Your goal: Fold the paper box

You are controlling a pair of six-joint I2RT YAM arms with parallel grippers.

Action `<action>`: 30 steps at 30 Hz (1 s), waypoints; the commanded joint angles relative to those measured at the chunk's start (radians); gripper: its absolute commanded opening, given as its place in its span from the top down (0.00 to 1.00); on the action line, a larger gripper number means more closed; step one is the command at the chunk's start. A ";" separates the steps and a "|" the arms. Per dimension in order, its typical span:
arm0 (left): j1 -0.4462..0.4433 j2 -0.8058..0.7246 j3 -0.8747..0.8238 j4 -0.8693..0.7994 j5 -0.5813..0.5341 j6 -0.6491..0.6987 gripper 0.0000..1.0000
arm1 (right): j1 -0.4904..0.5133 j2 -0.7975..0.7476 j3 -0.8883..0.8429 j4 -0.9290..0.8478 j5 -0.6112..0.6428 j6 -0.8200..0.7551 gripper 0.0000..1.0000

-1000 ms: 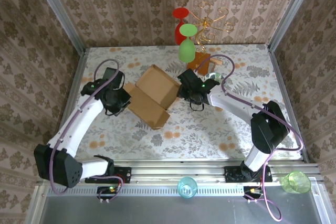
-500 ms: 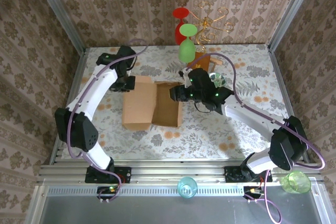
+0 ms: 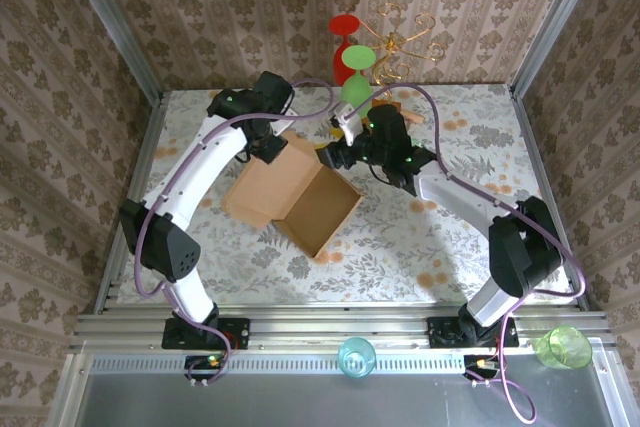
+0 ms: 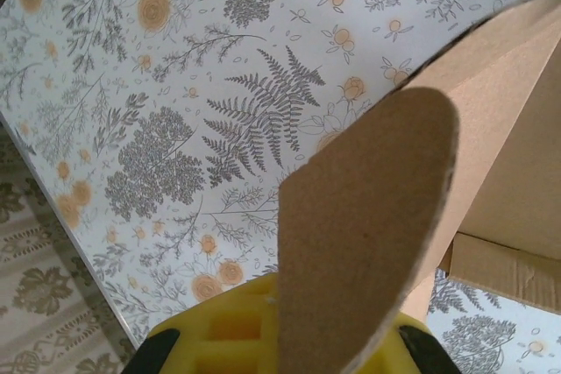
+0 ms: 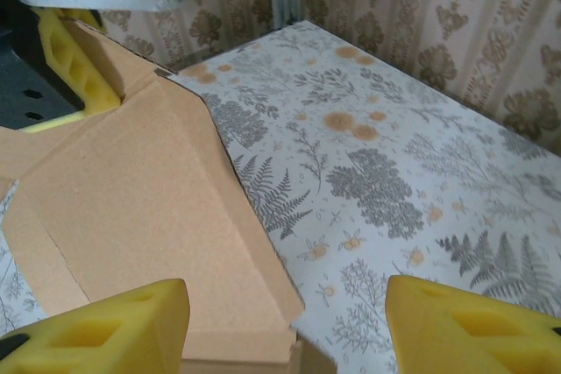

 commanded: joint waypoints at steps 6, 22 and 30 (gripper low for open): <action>-0.020 0.003 0.034 -0.019 0.079 0.172 1.00 | 0.015 0.096 0.124 -0.060 -0.104 -0.110 0.43; -0.022 0.038 0.072 -0.012 0.090 0.176 1.00 | 0.047 0.153 0.171 -0.115 -0.099 -0.119 0.90; 0.033 -0.029 0.094 0.048 0.086 -0.077 0.57 | 0.037 0.109 0.069 0.005 -0.015 -0.077 1.00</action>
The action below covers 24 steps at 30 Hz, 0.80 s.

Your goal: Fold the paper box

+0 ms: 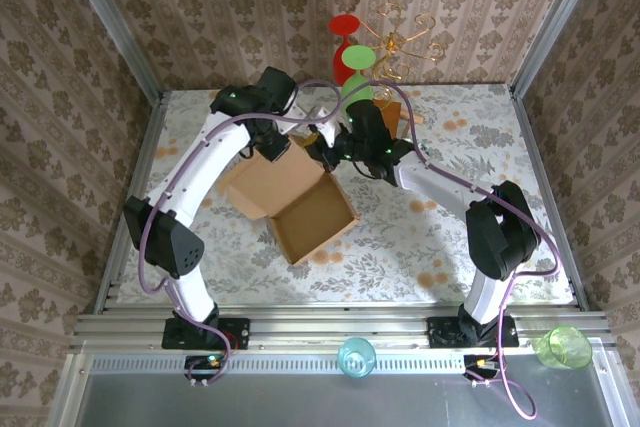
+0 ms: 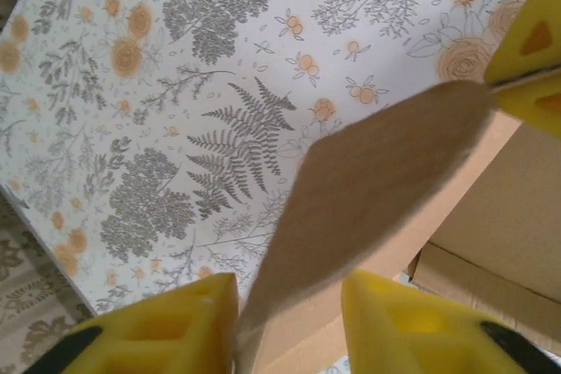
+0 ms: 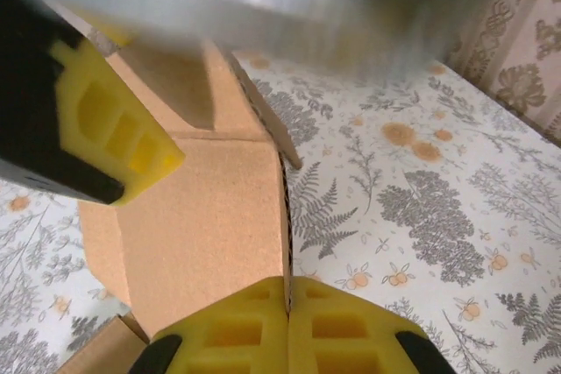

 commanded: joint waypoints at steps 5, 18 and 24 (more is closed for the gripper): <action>0.240 -0.216 -0.145 0.110 0.276 -0.417 0.43 | -0.043 -0.063 -0.138 0.169 0.092 0.108 1.00; 0.504 -0.570 -0.832 0.407 0.742 -0.514 0.43 | -0.069 -0.089 -0.206 0.246 0.123 0.171 1.00; 0.480 -0.596 -0.910 0.439 0.709 -0.514 0.41 | -0.070 -0.095 -0.213 0.253 0.128 0.182 1.00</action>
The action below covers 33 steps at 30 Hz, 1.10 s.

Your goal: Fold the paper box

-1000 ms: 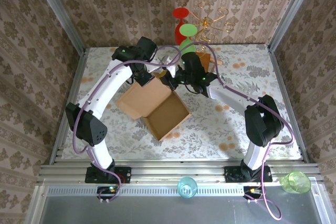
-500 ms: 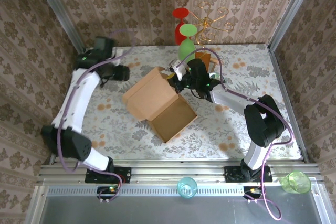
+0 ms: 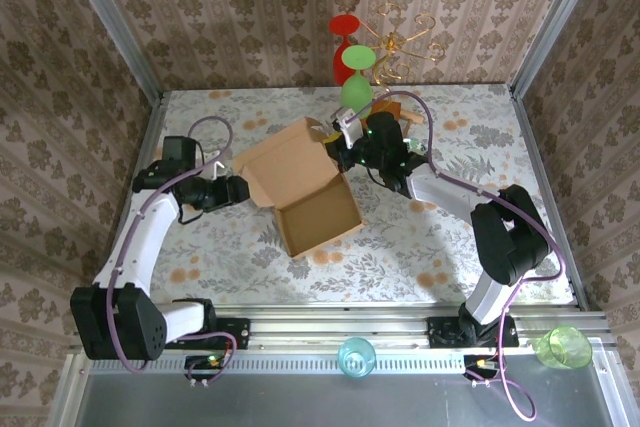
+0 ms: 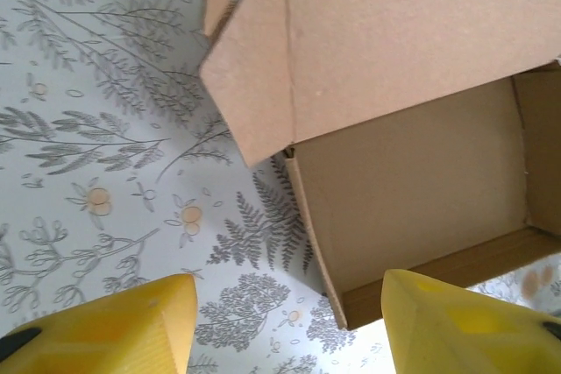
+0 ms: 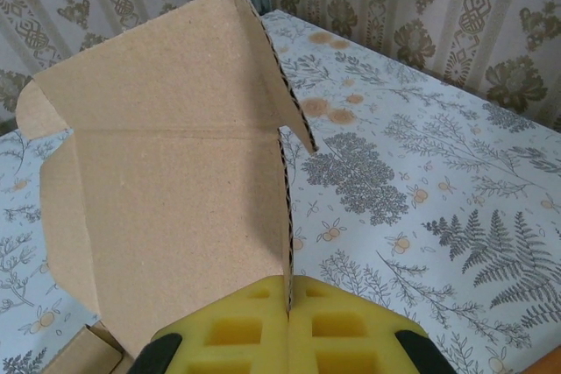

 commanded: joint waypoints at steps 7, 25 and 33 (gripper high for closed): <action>0.002 0.037 -0.056 0.167 -0.073 0.062 0.40 | -0.005 -0.038 -0.019 0.041 0.018 0.019 1.00; -0.013 0.265 -0.027 0.400 0.011 0.039 0.47 | -0.005 -0.020 -0.006 0.026 0.010 0.032 1.00; -0.033 0.272 -0.016 0.408 0.019 -0.034 0.78 | -0.003 -0.012 0.000 0.028 0.017 0.046 1.00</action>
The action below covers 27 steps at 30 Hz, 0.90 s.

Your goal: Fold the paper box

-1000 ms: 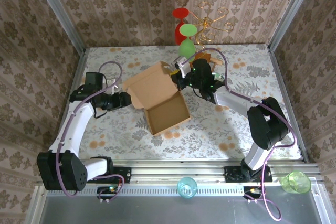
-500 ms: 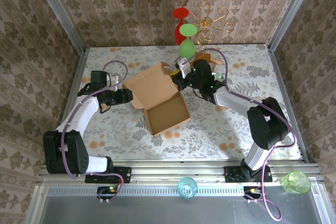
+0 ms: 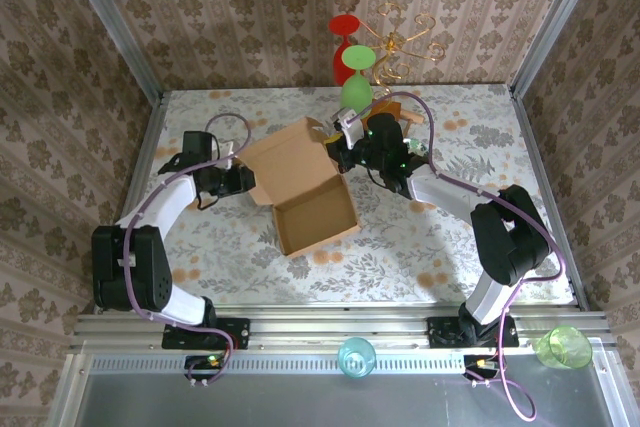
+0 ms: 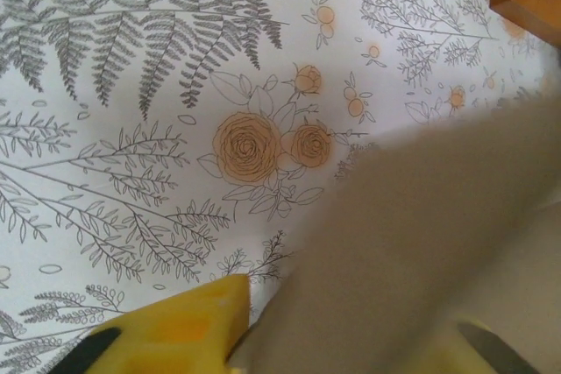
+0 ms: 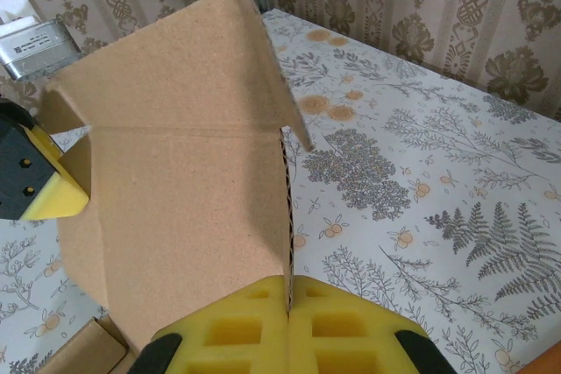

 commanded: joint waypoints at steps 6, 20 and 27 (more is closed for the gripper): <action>-0.041 0.000 0.058 0.007 -0.043 -0.079 0.96 | 0.013 -0.010 0.016 0.013 0.038 0.041 1.00; -0.093 -0.145 0.033 0.080 -0.358 0.009 1.00 | 0.084 -0.010 0.110 -0.203 0.211 0.345 0.71; -0.085 -0.202 -0.083 0.263 -0.340 0.142 1.00 | 0.085 -0.067 0.204 -0.450 0.211 0.557 0.52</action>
